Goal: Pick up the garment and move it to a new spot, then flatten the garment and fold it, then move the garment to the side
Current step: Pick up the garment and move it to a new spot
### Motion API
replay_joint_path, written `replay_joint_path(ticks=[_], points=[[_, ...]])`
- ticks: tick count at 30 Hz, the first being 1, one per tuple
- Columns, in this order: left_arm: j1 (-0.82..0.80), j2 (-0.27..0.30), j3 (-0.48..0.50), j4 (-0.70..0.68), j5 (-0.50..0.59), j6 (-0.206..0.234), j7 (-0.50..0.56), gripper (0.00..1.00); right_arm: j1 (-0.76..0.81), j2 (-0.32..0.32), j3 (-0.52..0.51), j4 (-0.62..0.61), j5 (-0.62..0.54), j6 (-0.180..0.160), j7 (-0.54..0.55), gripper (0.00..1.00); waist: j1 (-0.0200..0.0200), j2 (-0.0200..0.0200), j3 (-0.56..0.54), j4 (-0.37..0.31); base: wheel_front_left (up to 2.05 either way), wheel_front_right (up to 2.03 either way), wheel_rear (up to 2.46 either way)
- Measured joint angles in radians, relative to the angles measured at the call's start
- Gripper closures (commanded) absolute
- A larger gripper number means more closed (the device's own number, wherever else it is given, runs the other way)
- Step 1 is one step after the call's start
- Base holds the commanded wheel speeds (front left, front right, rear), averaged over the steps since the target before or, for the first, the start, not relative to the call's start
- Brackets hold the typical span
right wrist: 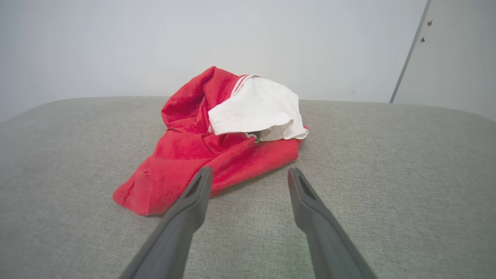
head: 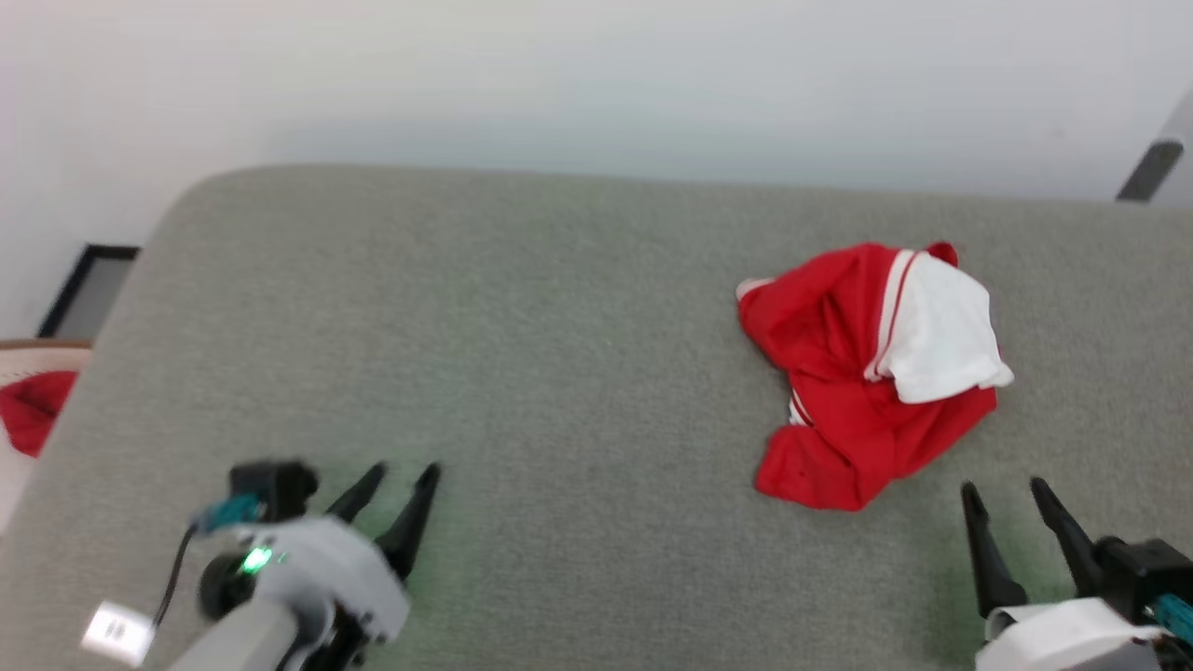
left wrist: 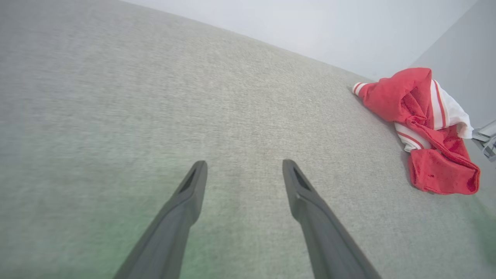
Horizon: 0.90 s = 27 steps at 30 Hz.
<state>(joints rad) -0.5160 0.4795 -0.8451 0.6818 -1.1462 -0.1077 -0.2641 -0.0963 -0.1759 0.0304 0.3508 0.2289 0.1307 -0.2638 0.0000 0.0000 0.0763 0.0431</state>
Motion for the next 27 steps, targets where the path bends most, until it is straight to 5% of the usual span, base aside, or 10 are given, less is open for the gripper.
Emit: replay_joint_path(ticks=[3, 12, 20, 27], points=[[0.111, 0.007, 0.138, -0.068, 0.12, 0.03, 0.0, 0.0, 0.023, -0.003, -0.026, -0.004, 0.015, 0.0, 0.005, 0.0, 0.0, 0.0, -0.032, 0.016, 0.0, 0.0, 0.0], [0.376, -0.048, 0.494, -0.348, 0.416, 0.033, 0.0, 0.0, 0.071, -0.019, -0.077, -0.031, 0.021, 0.0, 0.01, 0.0, 0.0, 0.0, -0.099, 0.034, 0.0, 0.0, 0.0], [0.483, -0.106, 0.65, -0.496, 0.635, 0.029, 0.0, 0.0, 0.072, -0.01, -0.091, -0.088, 0.021, 0.0, 0.019, 0.0, 0.0, 0.0, -0.111, 0.011, 0.0, 0.0, 0.0], [0.53, -0.161, 0.701, -0.487, 0.7, 0.014, 0.0, 0.0, 0.077, -0.004, -0.086, -0.101, 0.014, 0.0, 0.033, 0.0, 0.0, 0.0, -0.101, -0.002, 0.0, 0.0, 0.0]])
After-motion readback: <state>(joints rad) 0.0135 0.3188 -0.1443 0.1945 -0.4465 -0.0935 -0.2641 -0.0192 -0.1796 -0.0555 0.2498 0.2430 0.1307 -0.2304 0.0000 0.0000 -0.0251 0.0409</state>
